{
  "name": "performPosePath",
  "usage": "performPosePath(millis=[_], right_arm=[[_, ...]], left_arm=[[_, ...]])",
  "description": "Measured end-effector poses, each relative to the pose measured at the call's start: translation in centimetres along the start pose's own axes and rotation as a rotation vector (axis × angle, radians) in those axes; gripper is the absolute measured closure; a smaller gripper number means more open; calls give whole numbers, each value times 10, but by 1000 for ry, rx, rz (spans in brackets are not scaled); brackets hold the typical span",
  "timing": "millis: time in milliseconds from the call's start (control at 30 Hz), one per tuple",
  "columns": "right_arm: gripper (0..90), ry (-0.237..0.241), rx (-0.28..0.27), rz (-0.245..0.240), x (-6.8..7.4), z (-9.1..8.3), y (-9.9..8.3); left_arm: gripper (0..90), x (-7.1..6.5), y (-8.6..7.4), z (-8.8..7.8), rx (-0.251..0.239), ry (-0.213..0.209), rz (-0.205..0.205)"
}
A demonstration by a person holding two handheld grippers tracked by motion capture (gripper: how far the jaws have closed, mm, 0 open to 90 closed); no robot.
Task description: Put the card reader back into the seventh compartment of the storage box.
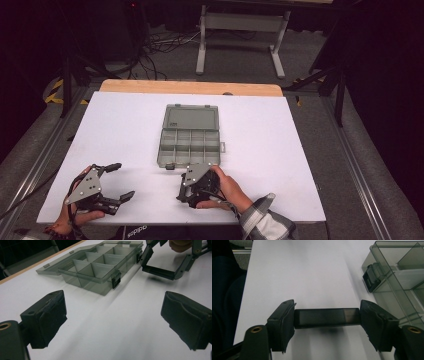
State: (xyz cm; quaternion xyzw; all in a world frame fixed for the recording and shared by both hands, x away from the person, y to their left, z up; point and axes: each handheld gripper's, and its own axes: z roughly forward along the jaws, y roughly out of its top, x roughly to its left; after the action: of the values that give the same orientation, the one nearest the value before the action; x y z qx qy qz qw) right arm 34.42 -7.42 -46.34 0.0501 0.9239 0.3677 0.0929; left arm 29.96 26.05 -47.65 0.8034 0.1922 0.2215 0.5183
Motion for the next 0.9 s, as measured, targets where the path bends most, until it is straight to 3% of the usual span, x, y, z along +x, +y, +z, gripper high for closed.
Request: performPosePath(millis=[467, 900], right_arm=[[311, -38, -28, -12, 3, -17, 5], [311, -105, -63, -13, 1, -38, 7]], left_arm=[[71, 0, 0, -1, -4, 2, -3], [71, 1, 0, -2, -5, 1, -5]])
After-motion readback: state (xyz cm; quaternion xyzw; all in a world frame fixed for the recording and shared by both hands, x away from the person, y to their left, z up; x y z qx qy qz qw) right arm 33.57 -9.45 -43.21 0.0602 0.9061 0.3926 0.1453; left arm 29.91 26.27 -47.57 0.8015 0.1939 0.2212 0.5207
